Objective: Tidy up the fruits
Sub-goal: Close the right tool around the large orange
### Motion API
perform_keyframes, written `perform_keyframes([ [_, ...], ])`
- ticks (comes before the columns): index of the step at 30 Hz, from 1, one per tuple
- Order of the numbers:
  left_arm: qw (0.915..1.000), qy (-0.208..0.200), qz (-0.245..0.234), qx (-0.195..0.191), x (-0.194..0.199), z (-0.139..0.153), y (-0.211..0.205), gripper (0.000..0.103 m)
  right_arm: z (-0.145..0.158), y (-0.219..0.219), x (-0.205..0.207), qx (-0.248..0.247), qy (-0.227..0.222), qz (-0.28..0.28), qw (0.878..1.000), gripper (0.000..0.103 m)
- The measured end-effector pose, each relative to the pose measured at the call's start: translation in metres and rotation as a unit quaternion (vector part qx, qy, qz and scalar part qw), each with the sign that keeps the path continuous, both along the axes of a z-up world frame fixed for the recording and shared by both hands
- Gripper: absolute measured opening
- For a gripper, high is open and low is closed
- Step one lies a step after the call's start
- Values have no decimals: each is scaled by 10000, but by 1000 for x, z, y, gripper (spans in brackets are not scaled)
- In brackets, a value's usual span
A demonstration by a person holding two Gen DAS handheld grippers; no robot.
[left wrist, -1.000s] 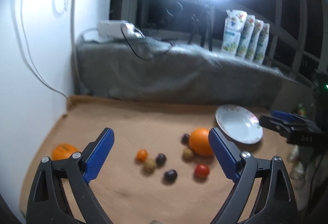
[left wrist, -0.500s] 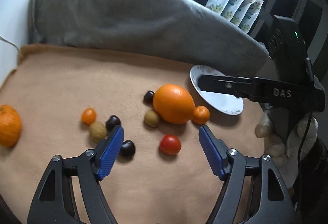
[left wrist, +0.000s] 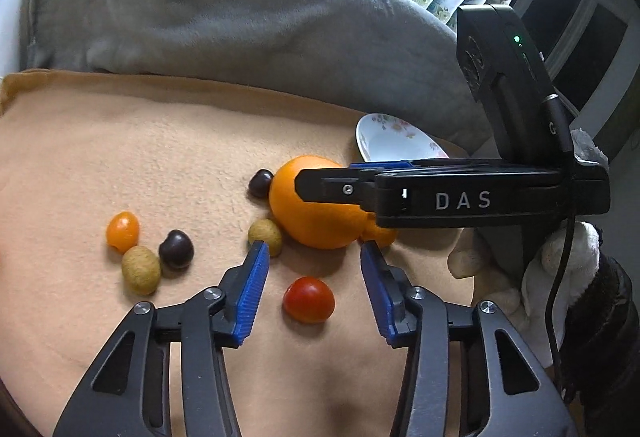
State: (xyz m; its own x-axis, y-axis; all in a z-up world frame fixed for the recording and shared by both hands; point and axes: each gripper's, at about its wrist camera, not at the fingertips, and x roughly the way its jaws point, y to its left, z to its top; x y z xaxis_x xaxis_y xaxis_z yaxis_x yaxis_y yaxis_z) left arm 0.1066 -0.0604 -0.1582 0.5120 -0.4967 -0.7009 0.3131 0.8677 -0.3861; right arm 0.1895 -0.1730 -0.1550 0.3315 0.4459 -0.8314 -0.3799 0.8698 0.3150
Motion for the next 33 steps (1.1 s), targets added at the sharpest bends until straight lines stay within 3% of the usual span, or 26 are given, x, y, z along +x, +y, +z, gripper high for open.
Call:
perform_keyframes([
  [16,9999,84,-88,48,17,-7,-11,36,-7,4,9,-60,106,116,9999,68],
  [33,9998,33,-85,149,21,-14,-25,30,-12,-8,10,326,288,-69,9990,67],
])
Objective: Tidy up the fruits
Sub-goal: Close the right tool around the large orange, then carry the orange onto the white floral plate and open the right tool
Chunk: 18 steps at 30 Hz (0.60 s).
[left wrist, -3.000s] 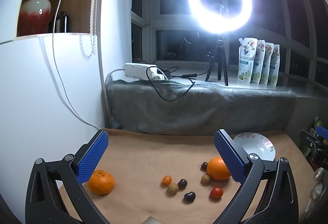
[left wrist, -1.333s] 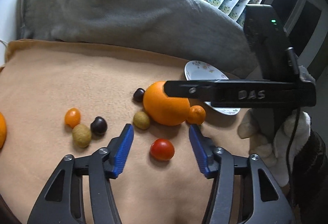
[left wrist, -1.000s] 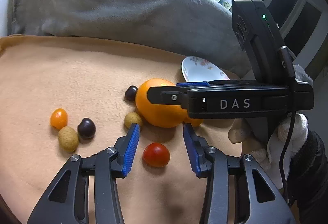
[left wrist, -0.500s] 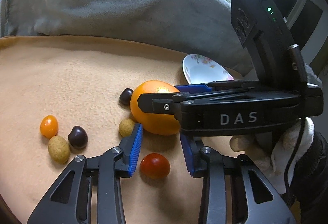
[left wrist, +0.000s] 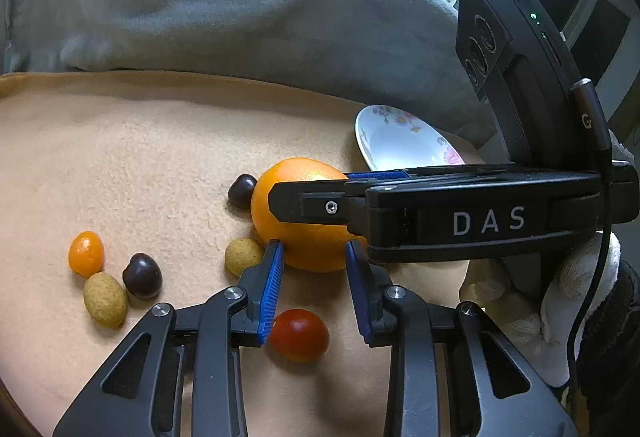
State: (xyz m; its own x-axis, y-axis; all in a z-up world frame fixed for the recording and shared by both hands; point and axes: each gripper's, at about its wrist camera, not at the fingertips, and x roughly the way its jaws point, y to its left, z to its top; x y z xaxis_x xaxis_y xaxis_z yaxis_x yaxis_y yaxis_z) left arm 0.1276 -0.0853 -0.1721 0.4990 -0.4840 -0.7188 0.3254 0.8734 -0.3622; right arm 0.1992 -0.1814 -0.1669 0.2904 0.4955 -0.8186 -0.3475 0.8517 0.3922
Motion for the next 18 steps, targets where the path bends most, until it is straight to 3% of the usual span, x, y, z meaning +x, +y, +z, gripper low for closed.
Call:
perform_keyframes([
  [18,9990,-399,-179,123,-14,31,-11,30,35,-23,-16,210,-317,-201,9991,66],
])
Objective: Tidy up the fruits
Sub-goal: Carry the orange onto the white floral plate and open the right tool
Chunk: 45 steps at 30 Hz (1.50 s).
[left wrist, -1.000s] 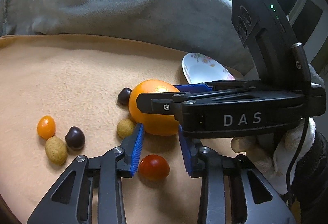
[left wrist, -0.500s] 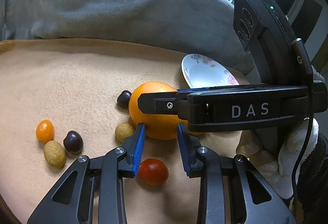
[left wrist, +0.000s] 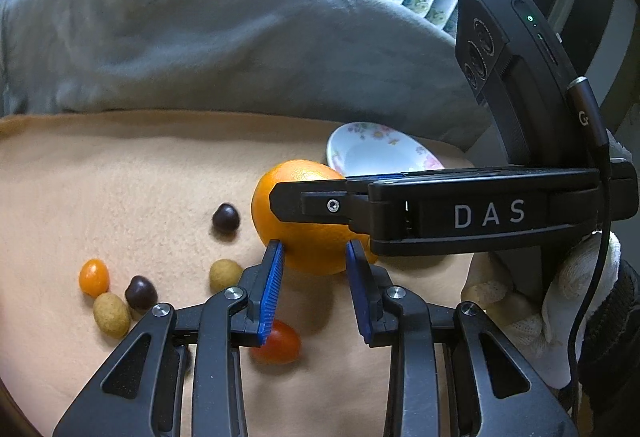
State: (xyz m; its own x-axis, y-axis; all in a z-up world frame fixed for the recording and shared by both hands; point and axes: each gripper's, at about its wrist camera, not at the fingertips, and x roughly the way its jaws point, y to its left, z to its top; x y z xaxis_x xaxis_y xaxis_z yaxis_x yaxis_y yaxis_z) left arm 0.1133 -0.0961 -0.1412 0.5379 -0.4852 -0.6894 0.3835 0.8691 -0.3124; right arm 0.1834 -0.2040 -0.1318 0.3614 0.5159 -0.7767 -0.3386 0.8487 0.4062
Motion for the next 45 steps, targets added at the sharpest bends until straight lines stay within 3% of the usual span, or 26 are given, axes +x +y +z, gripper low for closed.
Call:
perform_keyframes([
  [12,9990,-119,-420,58,-4,11,-42,30,18,-51,-15,-58,-156,-381,9991,66],
  [25,9974,-83,-663,276,2,8,-83,30,6,-90,-19,-18,-48,-705,9975,66],
  [31,9970,-85,-695,342,4,8,-83,30,3,-95,-19,-116,-28,-806,9967,67],
  [36,9972,-181,-638,349,1,14,-77,30,22,-102,-26,-246,-464,-1037,9932,69],
  [38,9974,-219,-602,341,-2,18,-71,30,31,-104,-29,-359,-664,-1133,9907,75],
  [45,9971,-444,-477,387,-17,33,-50,31,53,-109,-48,-552,-1167,-1383,9819,76],
])
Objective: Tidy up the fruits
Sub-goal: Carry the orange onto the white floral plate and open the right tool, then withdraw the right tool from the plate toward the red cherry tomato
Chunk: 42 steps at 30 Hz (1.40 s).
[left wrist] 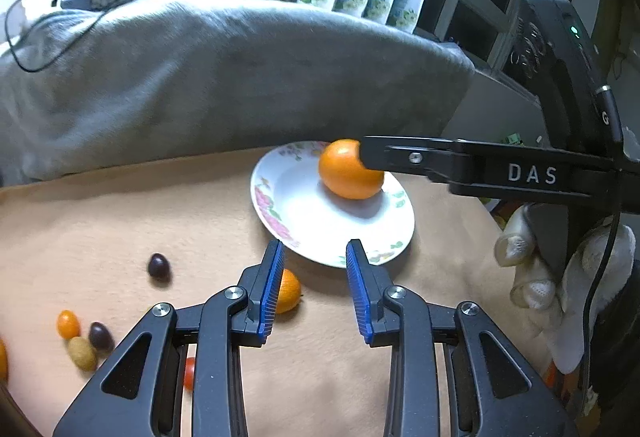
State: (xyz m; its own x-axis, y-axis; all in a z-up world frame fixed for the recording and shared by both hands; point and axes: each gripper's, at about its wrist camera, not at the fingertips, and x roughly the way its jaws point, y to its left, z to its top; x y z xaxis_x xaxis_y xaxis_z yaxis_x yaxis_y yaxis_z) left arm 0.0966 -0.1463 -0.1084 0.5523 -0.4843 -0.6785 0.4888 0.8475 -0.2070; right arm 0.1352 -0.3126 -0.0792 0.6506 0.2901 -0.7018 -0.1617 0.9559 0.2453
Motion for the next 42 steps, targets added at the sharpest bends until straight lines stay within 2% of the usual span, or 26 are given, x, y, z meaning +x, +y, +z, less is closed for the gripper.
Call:
perform_keyframes([
  [7,9998,-87,154,-32,-8,10,20,37,13,-8,-29,102,-461,-347,9983,76],
  [9,9996,-132,239,-26,-9,13,25,43,14,-9,-37,186,-541,-402,9976,76],
  [11,9991,-196,363,-29,-13,16,37,61,15,-7,-44,201,-597,-374,9973,76],
  [12,9987,-242,438,-34,-14,18,44,63,15,-5,-48,180,-635,-361,9972,76],
  [13,9984,-268,502,-28,-14,20,49,68,16,-3,-52,141,-679,-356,9970,83],
  [14,9978,-292,590,-16,-14,21,57,71,16,-1,-55,118,-755,-329,9965,95],
  [16,9965,-319,768,-20,-11,25,72,72,17,4,-64,119,-910,-313,9953,100],
  [25,9884,-367,1474,83,-11,22,139,72,13,37,-84,110,-992,136,9949,100],
  [30,9846,-376,1704,109,-14,15,166,72,9,60,-88,-5,-1010,419,9940,100],
  [34,9832,-431,1770,47,-17,7,181,72,2,79,-93,-146,-1024,638,9926,100],
  [40,9873,-305,1551,142,-20,-7,181,71,-9,103,-98,-347,-1003,934,9900,100],
  [42,9888,-244,1459,214,-21,-12,178,61,-12,110,-99,-396,-995,1002,9892,100],
])
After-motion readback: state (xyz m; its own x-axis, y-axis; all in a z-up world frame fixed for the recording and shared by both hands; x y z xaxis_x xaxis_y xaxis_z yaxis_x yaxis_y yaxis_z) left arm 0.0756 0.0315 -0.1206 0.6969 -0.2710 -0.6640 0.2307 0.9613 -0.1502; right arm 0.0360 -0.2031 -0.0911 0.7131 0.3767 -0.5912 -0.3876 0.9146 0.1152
